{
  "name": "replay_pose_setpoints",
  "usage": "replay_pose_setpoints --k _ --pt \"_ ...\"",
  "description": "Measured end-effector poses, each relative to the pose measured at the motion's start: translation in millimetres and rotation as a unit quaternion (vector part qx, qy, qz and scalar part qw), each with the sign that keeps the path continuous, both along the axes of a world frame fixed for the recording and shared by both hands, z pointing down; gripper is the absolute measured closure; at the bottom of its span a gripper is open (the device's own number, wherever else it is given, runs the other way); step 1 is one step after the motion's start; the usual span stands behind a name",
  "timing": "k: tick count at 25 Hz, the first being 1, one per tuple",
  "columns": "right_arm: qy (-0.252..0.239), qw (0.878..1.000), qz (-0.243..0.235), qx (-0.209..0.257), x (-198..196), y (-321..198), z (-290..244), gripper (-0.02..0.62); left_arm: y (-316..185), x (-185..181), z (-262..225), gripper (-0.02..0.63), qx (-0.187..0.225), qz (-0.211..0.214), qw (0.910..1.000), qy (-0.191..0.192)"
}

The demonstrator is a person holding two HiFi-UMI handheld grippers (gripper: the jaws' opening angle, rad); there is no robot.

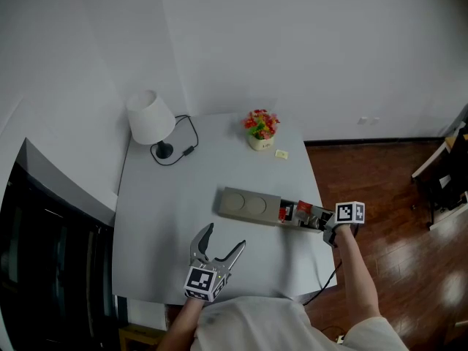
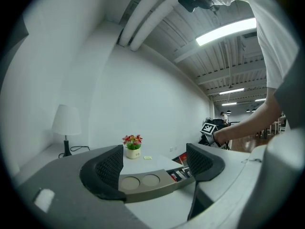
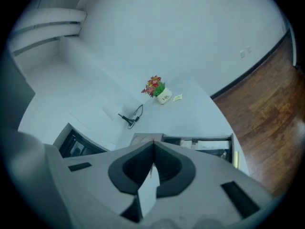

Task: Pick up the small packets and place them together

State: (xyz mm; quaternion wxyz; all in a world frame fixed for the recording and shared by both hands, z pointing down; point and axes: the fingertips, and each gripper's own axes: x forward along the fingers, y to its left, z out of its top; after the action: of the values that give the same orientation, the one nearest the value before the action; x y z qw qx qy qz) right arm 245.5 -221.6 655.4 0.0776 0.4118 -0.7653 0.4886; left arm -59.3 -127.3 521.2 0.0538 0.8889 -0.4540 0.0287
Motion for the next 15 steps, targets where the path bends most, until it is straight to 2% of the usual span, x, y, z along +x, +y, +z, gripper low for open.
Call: replay_pose_setpoints --k 4,7,11,15 --pt "-0.036 0.999 -0.021 0.009 -44 -17 -10 0.581 3 -6 1 0.206 -0.002 -0.006 1.0 0.002" --pt "-0.051 0.997 -0.052 0.0 -97 -33 1 0.581 5 -14 3 0.206 -0.004 -0.016 0.9998 0.008" --pt "-0.081 0.995 -0.063 -0.019 -170 -58 23 0.583 6 -27 2 0.206 -0.007 -0.031 0.9994 0.012" --pt "-0.068 0.995 -0.068 -0.038 -220 -77 42 0.583 7 -42 0 0.206 -0.007 -0.049 0.9987 0.015"
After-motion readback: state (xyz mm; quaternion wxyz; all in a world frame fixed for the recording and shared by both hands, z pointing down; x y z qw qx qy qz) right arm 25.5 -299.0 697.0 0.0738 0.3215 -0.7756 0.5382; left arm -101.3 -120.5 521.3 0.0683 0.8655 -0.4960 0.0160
